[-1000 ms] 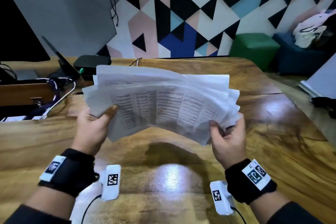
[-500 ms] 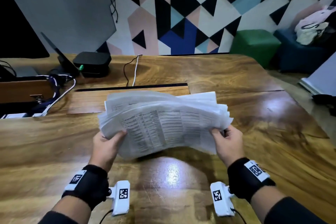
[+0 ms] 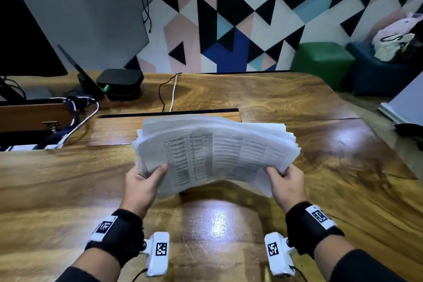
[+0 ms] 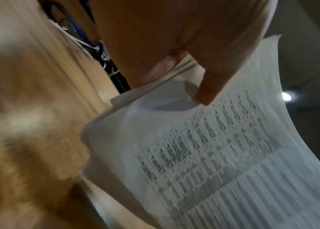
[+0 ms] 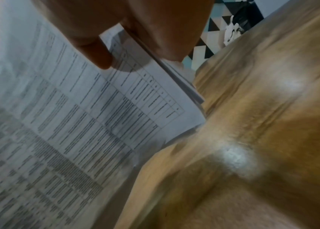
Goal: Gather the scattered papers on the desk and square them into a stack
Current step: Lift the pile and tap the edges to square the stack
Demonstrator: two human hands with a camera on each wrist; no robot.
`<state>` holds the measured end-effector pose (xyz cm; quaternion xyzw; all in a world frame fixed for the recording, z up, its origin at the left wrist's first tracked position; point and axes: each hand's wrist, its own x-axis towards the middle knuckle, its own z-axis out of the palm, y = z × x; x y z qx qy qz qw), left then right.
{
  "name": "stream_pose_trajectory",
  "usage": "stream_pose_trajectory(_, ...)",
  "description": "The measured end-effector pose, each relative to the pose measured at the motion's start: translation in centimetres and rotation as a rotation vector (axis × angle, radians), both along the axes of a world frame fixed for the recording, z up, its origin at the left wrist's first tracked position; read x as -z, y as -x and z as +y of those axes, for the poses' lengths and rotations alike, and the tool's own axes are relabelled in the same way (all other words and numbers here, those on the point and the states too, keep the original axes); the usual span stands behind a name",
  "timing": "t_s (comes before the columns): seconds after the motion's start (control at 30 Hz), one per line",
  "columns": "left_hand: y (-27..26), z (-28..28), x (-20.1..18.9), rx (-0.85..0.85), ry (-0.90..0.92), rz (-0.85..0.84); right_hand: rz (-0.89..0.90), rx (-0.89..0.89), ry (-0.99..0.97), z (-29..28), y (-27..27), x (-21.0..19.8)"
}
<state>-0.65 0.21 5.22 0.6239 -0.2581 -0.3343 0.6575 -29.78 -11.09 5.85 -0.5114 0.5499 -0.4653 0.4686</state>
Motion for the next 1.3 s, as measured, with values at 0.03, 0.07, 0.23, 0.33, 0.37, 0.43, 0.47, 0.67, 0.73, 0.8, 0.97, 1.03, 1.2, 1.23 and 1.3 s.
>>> stream_pose_trajectory(0.03, -0.1, 0.3, 0.4, 0.018, -0.028, 0.003, 0.012, 0.003, -0.016, 0.0, 0.2, 0.3)
stream_pose_trajectory(0.07, 0.1, 0.8, 0.9, 0.052, -0.073, 0.007, 0.027, -0.009, -0.047, 0.1, 0.4, 1.1)
stream_pose_trajectory(0.23, 1.3, 1.3, 1.4, 0.193, -0.203, 0.067, 0.107, -0.037, -0.192, -0.2, 1.5, 3.1)
stream_pose_trajectory(0.33, 1.3, 0.6, -0.2, 0.166, -0.188, 0.151, 0.040, -0.038, -0.270, -1.3, 2.4, 2.7)
stream_pose_trajectory(0.37, 1.3, 0.4, -0.7, 0.169, -0.191, 0.167, -0.035, -0.021, -0.314, -1.6, 2.8, 2.6)
stream_pose_trajectory(0.43, 1.5, 0.3, -1.4, 0.187, -0.210, 0.190, -0.249, -0.031, -0.438, -1.8, 3.5, 2.4)
stream_pose_trajectory(0.47, 1.4, 0.3, -1.5, 0.192, -0.226, 0.204, -0.347, -0.055, -0.515, -1.7, 3.8, 2.3)
stream_pose_trajectory(0.67, 0.5, 0.3, -0.5, 0.139, -0.319, 0.360, -0.516, -0.071, -0.817, -0.7, 4.9, 2.6)
stream_pose_trajectory(0.73, 1.1, 0.1, 0.1, 0.124, -0.308, 0.434, -0.532, -0.086, -0.863, 0.0, 4.0, 3.2)
stream_pose_trajectory(0.8, 2.2, 0.1, 0.7, 0.123, -0.301, 0.489, -0.522, -0.114, -0.889, 1.0, 1.9, 3.8)
stream_pose_trajectory(0.97, 5.4, 0.5, 2.6, 0.100, -0.339, 0.588, -0.404, -0.105, -0.887, 3.5, -3.4, 4.3)
stream_pose_trajectory(1.03, 6.2, 0.7, 2.6, 0.085, -0.325, 0.610, -0.344, -0.111, -0.868, 3.5, -3.7, 4.2)
stream_pose_trajectory(1.2, 7.2, 0.7, 0.0, 0.111, -0.168, 0.531, -0.418, -0.158, -0.947, 2.9, -3.5, 3.5)
stream_pose_trajectory(1.23, 7.3, 0.7, -0.5, 0.119, -0.138, 0.503, -0.512, -0.172, -0.944, 2.7, -3.4, 3.5)
stream_pose_trajectory(1.3, 7.4, 0.8, -1.2, 0.146, -0.105, 0.451, -0.727, -0.193, -0.877, 2.5, -3.1, 3.1)
